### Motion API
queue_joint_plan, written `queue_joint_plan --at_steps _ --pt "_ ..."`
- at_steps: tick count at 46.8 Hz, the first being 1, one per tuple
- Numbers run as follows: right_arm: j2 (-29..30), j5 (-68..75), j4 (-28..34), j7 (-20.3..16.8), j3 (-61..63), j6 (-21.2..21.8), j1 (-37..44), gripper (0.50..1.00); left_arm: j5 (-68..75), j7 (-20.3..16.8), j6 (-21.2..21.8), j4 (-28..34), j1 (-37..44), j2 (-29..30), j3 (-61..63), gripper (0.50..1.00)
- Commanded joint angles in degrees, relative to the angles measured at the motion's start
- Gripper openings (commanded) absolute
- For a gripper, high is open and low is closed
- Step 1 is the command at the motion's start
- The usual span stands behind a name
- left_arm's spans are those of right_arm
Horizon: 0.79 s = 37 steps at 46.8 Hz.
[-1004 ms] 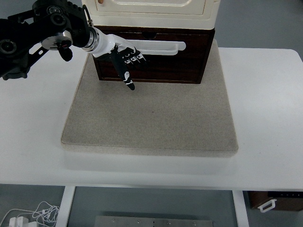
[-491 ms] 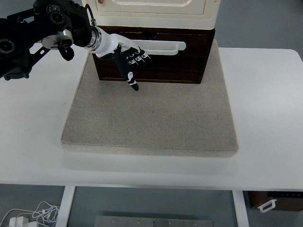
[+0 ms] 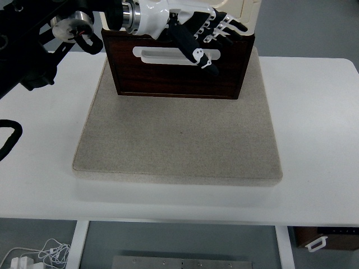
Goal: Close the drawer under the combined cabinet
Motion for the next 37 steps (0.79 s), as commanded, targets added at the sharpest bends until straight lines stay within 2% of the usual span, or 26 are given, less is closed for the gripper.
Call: queue_joint_plan --at_steps 1,12,16,27,35,37 --pt "0.0 0.0 0.0 0.0 0.0 0.0 0.0 0.952 -0.7 -2.1 0.0 1.6 0.2 -1.7 -3.6 0.996" --pt "0.0 0.0 0.0 0.0 0.0 0.0 0.0 0.952 -8.1 -13.1 0.0 2.2 0.4 -1.9 -10.6 0.999" --pt "0.0 0.0 0.0 0.0 0.0 0.0 0.0 0.952 -11.3 -16.1 0.0 3.1 0.4 -1.9 -13.8 0.999" --pt "0.0 0.0 0.0 0.0 0.0 0.0 0.0 0.952 -15.7 -21.8 0.0 8.3 -0.4 -2.0 -24.3 0.999" --pt "0.0 0.0 -0.1 0.0 0.0 0.0 0.0 0.952 -24.0 -22.6 0.1 14.6 -3.0 -1.9 -28.3 0.999" --pt "0.0 0.0 0.0 0.0 0.0 0.0 0.0 0.952 -25.5 -23.2 1.7 15.8 -3.4 -1.6 -28.8 0.999"
